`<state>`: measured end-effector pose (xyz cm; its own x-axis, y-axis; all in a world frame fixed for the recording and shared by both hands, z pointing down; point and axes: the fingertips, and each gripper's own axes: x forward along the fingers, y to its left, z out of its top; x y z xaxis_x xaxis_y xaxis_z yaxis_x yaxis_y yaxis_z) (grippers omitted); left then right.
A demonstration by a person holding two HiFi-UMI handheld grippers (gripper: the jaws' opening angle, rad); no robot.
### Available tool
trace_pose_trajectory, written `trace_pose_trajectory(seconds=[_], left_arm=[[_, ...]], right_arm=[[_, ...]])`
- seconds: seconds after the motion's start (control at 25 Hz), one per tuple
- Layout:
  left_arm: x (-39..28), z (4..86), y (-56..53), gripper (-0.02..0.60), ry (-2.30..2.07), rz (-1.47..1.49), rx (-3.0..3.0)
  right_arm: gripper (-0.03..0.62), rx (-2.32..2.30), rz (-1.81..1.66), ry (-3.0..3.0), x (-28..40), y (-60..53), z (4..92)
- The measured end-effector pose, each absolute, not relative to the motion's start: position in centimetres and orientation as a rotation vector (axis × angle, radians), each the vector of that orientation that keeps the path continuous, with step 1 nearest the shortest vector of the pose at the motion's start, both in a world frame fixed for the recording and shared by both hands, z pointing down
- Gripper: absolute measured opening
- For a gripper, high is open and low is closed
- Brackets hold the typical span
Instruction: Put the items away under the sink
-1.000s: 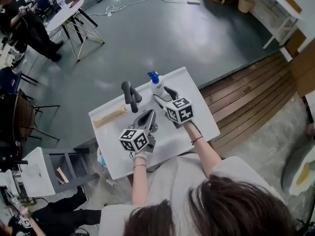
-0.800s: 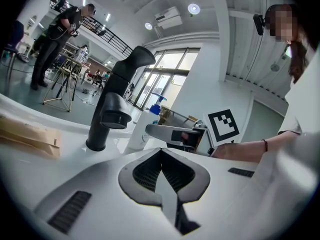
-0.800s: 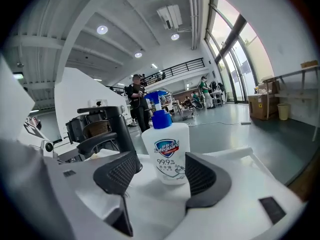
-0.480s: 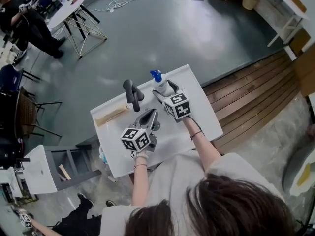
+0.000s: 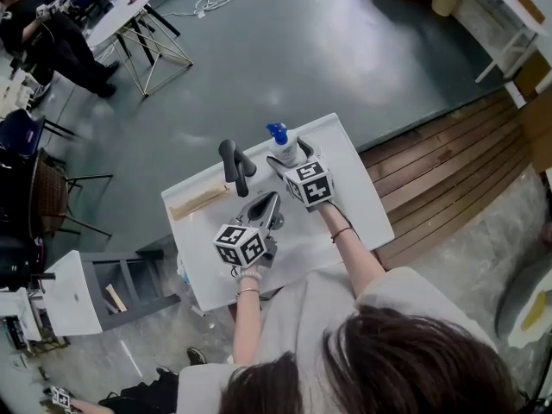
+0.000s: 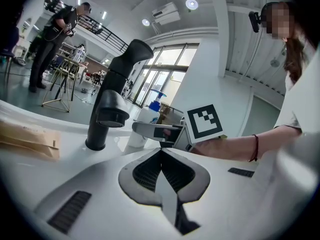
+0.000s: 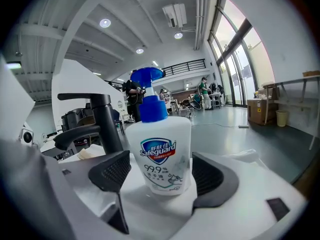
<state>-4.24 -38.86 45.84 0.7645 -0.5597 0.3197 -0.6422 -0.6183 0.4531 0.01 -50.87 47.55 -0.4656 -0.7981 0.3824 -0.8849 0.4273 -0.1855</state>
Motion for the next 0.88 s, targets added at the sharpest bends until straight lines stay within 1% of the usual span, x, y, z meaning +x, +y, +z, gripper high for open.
trace_pose_trajectory(seconds=[0.88], left_arm=[[-4.4, 46.6, -39.0, -0.003, -0.904, 0.235, 2.379]], right_arm=[[0.373, 1.540, 0.469, -2.420, -0.3, -52.5, 48.0]])
